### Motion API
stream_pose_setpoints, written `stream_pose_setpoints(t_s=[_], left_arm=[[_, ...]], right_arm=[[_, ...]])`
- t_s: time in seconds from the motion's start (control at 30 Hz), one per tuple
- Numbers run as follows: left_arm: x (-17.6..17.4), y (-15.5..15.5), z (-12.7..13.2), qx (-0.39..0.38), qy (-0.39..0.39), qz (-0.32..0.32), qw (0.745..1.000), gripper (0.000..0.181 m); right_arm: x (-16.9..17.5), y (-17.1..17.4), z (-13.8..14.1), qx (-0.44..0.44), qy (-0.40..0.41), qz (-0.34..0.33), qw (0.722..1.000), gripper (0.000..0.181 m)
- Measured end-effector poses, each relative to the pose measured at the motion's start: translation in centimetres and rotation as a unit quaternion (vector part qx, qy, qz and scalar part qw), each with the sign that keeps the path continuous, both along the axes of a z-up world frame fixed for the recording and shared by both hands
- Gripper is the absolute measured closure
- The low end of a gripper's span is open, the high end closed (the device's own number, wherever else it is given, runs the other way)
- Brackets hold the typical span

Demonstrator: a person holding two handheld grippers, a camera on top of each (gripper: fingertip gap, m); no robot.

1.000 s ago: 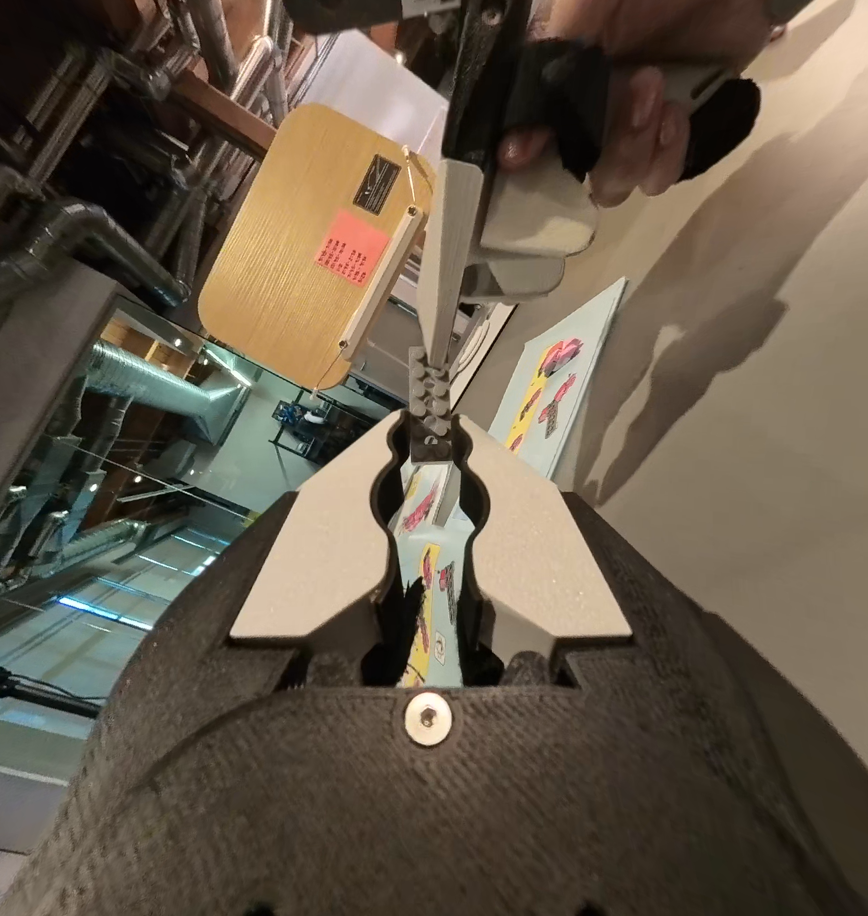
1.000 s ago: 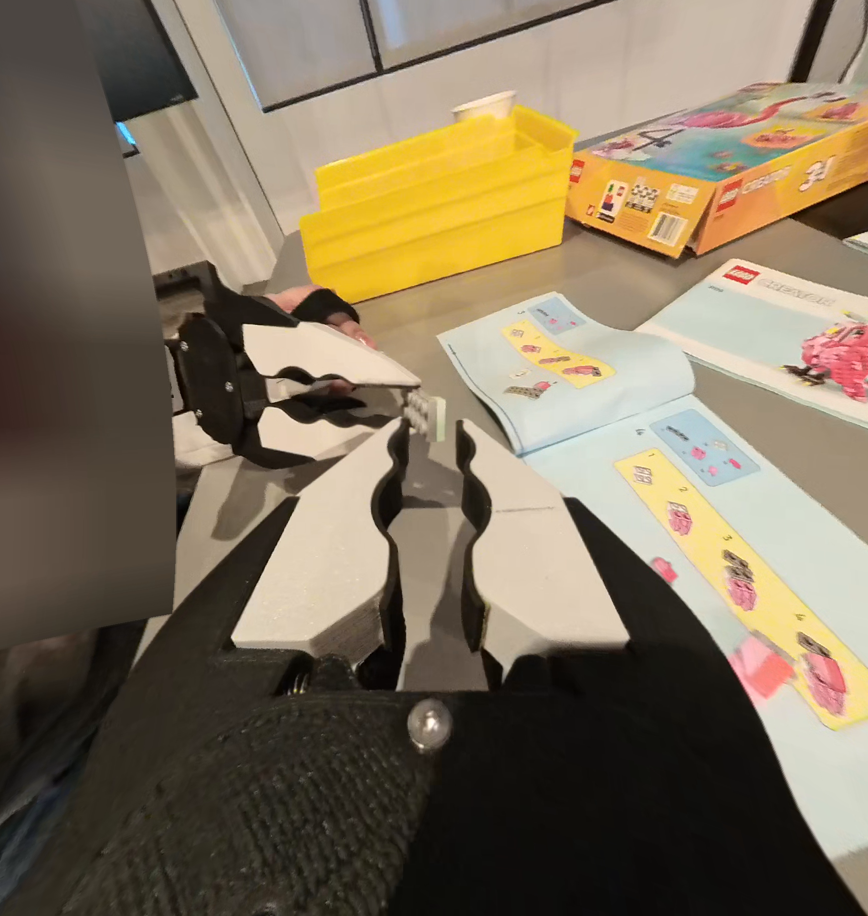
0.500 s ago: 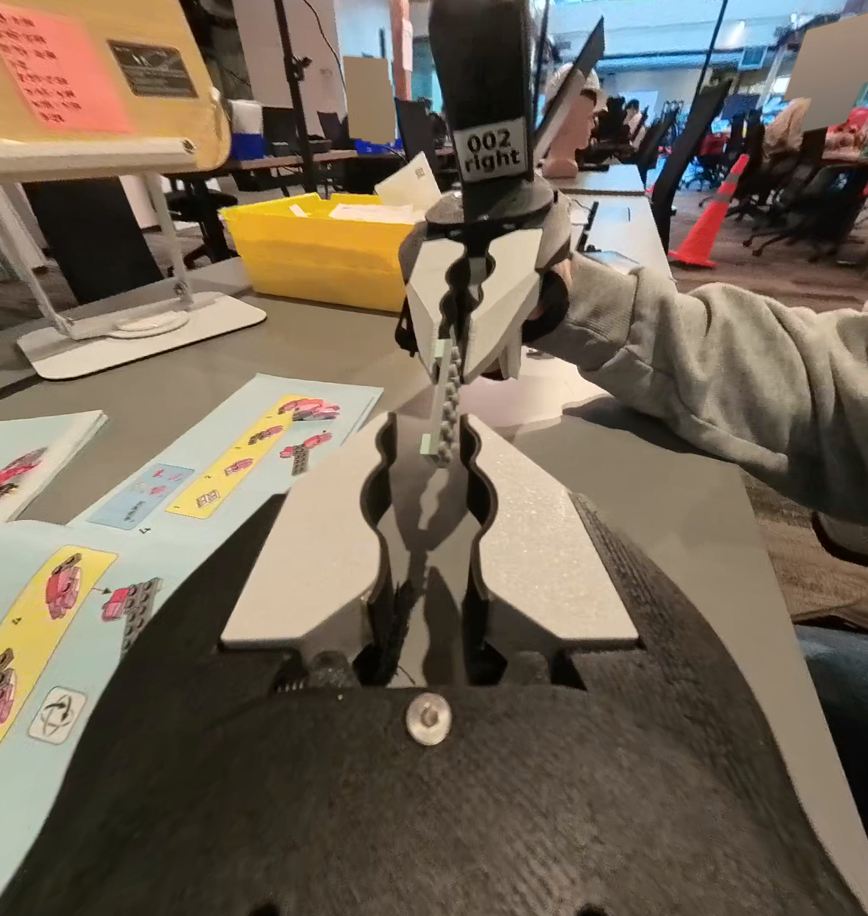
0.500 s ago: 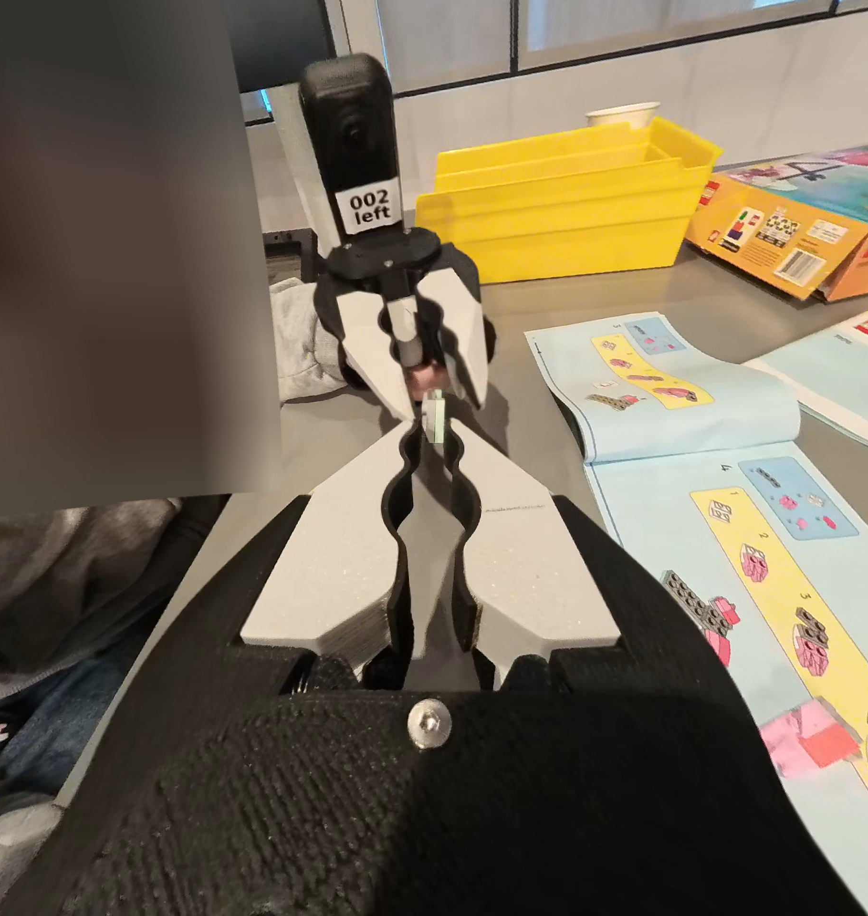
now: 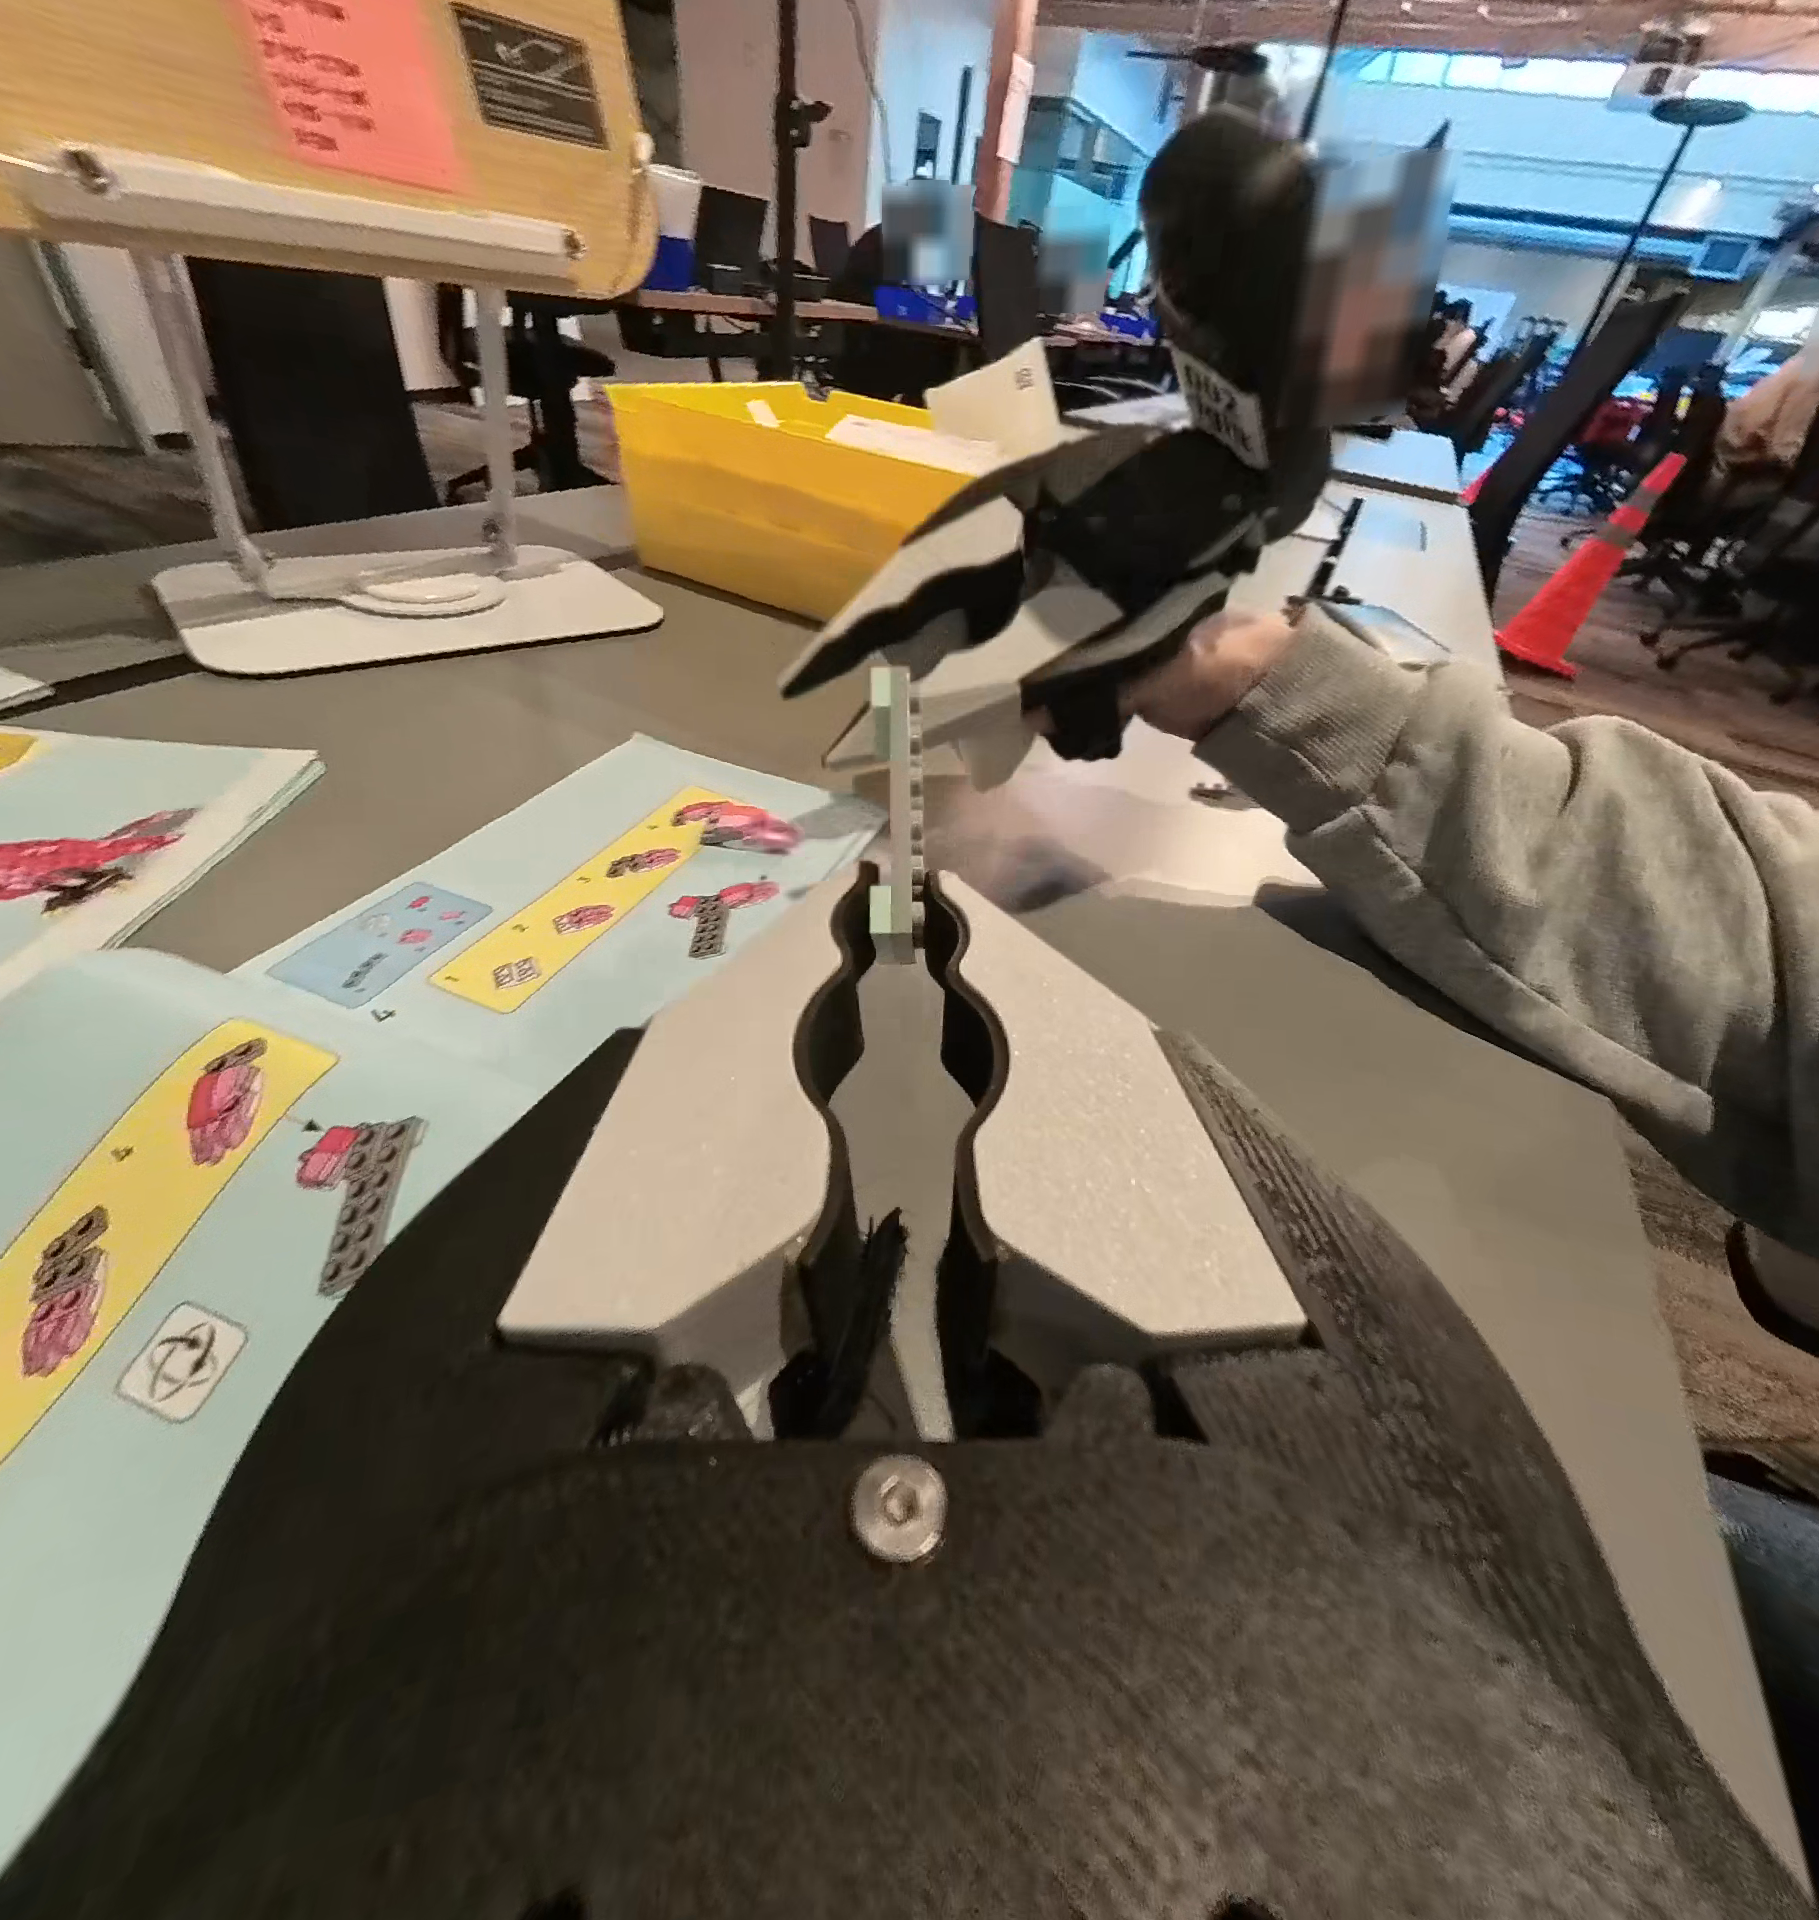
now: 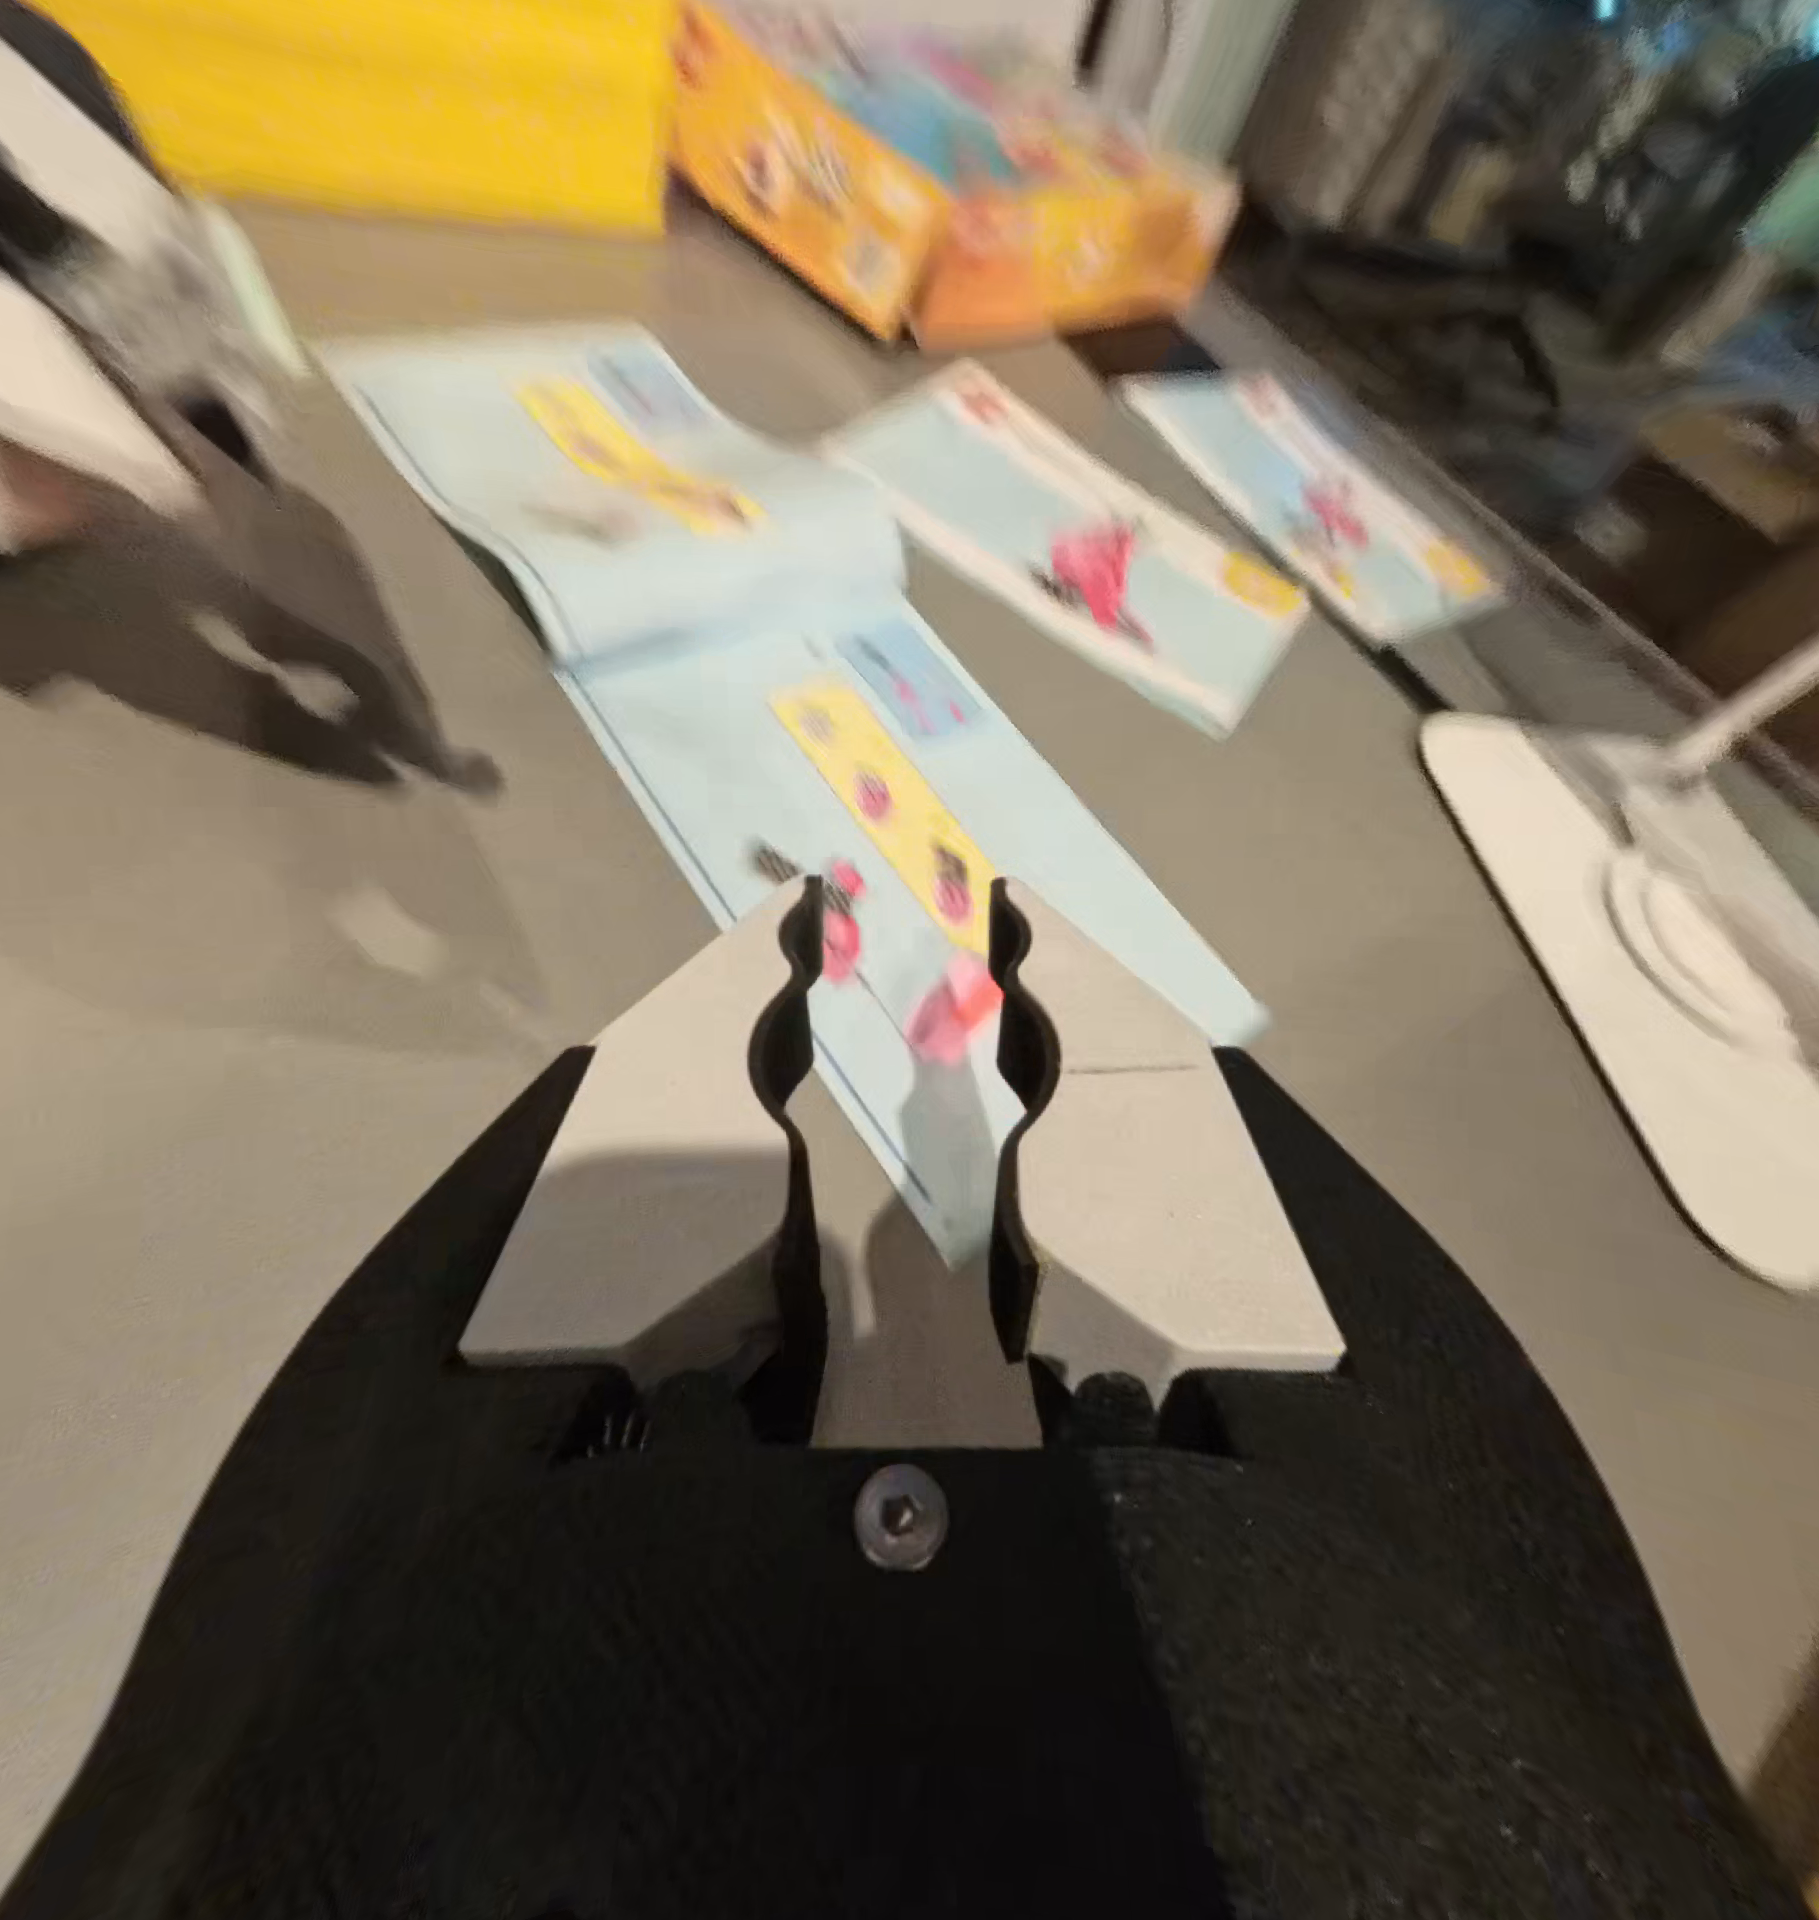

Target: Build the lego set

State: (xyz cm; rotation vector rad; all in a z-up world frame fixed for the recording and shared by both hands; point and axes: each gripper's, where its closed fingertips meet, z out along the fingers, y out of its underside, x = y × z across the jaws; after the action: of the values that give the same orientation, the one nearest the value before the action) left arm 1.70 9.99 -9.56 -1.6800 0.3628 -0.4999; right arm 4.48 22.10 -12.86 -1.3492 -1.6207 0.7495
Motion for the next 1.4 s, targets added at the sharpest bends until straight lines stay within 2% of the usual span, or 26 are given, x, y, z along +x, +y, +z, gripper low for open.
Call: stream_pose_setpoints(t_s=[0.1, 0.3, 0.47, 0.57, 0.63, 0.67, 0.77, 0.83, 0.97, 1.13, 1.4], left_arm=[[-0.9, 0.5, -0.3, -0.004, 0.005, 0.031, 1.000, 0.175], [-2.2, 1.1, -0.5, -0.008, 0.008, 0.073, 0.997, 0.175], [-2.5, 1.2, -0.7, -0.017, 0.000, 0.081, 0.997, 0.175], [-2.6, 1.3, -0.8, -0.022, -0.002, 0.085, 0.996, 0.175], [-2.8, 1.5, -0.9, -0.027, -0.011, 0.092, 0.995, 0.175], [-3.0, 1.5, -0.9, -0.032, -0.019, 0.093, 0.995, 0.175], [-3.4, 1.7, -0.9, -0.044, -0.053, 0.100, 0.993, 0.175], [-3.6, 1.8, -0.8, -0.047, -0.075, 0.102, 0.991, 0.174], [-3.5, 1.8, -0.7, -0.057, -0.116, 0.090, 0.988, 0.174], [-3.9, 1.8, 0.0, -0.047, -0.153, 0.091, 0.983, 0.174], [-2.9, 1.6, 0.3, -0.054, -0.184, 0.056, 0.980, 0.175]], right_arm=[[-0.3, 1.3, -2.2, -0.043, -0.034, -0.042, 0.998, 0.151], [-0.9, 2.7, -4.1, -0.068, -0.072, -0.126, 0.987, 0.151], [-1.5, 2.6, -5.3, -0.082, -0.092, -0.149, 0.981, 0.152], [-1.6, 2.5, -5.3, -0.095, -0.092, -0.154, 0.979, 0.163], [-2.0, 2.4, -3.6, -0.065, -0.050, -0.143, 0.986, 0.165], [-2.5, 1.9, -1.6, -0.046, 0.004, -0.129, 0.991, 0.165], [-3.5, -1.3, 4.3, -0.025, 0.146, -0.057, 0.987, 0.166], [-4.0, -4.3, 5.8, -0.016, 0.185, 0.006, 0.983, 0.167], [-5.3, -7.9, 5.5, 0.036, 0.186, 0.062, 0.980, 0.167], [-5.9, -8.8, 5.5, 0.076, 0.193, 0.058, 0.977, 0.167], [-6.4, -10.2, 5.9, 0.146, 0.214, 0.055, 0.964, 0.166]])
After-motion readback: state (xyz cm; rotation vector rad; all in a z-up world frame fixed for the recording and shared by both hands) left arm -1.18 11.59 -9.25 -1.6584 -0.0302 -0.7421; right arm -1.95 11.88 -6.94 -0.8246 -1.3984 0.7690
